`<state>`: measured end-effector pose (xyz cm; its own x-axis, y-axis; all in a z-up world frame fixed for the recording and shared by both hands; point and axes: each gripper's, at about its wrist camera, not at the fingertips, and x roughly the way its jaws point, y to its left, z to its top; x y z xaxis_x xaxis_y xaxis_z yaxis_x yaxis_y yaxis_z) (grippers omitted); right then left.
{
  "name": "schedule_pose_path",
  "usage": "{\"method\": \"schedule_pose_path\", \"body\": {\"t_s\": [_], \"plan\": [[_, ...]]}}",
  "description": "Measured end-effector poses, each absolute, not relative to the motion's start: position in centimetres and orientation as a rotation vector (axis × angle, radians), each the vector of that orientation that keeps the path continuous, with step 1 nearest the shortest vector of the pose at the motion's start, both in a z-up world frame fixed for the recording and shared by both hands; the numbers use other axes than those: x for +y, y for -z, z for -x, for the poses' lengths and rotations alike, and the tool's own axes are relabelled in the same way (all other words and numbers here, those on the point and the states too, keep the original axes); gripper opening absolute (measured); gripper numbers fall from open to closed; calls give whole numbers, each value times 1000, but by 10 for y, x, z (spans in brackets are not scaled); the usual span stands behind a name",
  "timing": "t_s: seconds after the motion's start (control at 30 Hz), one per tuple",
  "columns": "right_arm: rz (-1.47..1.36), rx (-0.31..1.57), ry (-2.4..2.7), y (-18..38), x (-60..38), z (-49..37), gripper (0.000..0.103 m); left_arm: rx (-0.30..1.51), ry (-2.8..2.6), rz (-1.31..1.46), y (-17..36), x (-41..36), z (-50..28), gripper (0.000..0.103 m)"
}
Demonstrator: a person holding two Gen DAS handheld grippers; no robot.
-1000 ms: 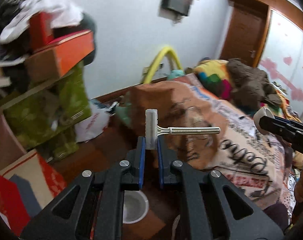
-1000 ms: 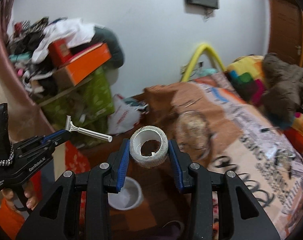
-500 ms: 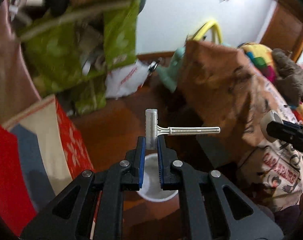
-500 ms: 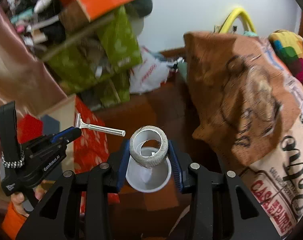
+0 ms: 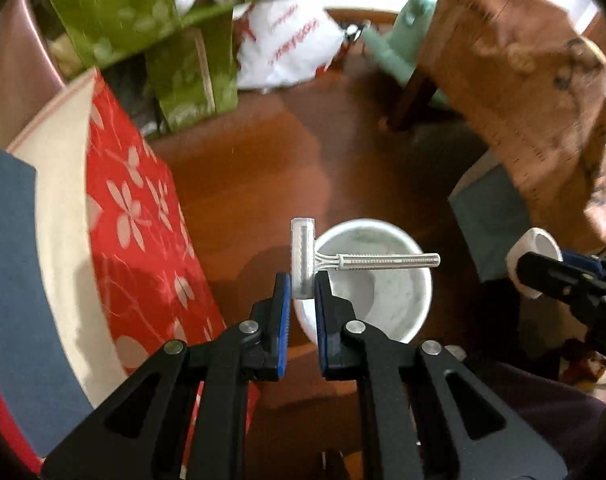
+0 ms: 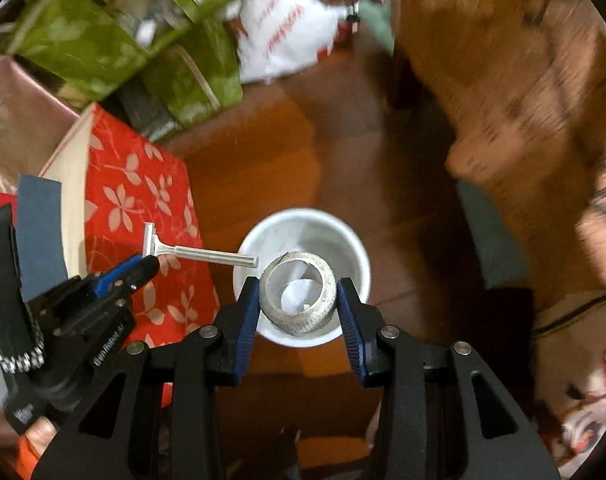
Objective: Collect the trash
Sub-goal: 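Carry the razor and tape roll with both tools over the white bin, then open the right tool over the bin while the left tool releases the razor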
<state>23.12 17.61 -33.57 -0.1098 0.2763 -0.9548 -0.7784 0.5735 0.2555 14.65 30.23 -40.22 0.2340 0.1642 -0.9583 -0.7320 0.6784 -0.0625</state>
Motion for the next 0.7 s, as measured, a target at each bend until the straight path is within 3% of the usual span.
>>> {"method": "schedule_pose_path", "body": {"t_s": [0.23, 0.5, 0.6, 0.7], "plan": [[448, 1563, -933, 374, 179, -245, 36, 1295, -678, 611, 452, 306, -157, 10], [554, 1534, -1024, 379, 196, -223, 38, 1378, -671, 656, 494, 300, -169, 11], [547, 1538, -1024, 379, 194, -225, 59, 1386, -662, 676, 499, 298, -172, 11], [520, 1529, -994, 377, 190, -232, 62, 1386, -646, 691, 500, 295, -175, 11]]}}
